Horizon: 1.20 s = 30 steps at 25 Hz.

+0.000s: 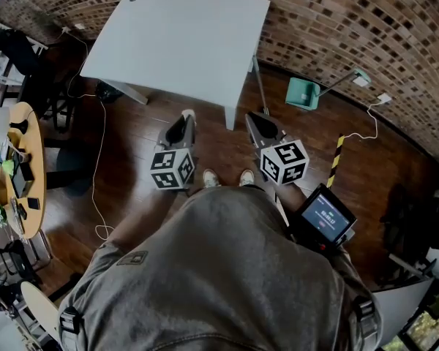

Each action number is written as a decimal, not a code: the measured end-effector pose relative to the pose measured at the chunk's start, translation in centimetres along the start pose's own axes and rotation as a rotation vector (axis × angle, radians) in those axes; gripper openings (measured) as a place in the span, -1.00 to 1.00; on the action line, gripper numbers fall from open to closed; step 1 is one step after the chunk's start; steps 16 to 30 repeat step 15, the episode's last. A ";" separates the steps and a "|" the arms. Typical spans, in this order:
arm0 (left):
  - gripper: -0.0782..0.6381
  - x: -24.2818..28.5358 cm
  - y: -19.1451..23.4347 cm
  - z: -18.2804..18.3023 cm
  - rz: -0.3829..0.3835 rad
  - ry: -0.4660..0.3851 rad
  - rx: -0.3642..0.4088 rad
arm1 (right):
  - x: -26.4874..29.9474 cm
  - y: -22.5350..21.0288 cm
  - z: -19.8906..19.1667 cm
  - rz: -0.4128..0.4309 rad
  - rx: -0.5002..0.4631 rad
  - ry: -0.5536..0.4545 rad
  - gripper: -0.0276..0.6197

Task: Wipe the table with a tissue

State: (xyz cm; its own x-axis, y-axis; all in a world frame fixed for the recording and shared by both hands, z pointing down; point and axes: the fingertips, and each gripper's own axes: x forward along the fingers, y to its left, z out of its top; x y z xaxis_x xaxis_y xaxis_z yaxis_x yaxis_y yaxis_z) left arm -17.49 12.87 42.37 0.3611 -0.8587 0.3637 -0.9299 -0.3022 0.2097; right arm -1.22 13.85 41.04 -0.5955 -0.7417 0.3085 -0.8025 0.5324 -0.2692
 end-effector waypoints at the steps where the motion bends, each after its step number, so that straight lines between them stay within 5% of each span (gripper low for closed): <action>1: -0.67 -0.1 -0.1 0.0 0.002 -0.001 -0.001 | 0.0 0.1 0.0 0.004 -0.002 0.000 -0.88; 30: -0.67 -1.3 -0.8 -0.7 0.046 0.004 -0.003 | -0.4 0.2 -0.4 0.058 0.000 0.007 -0.88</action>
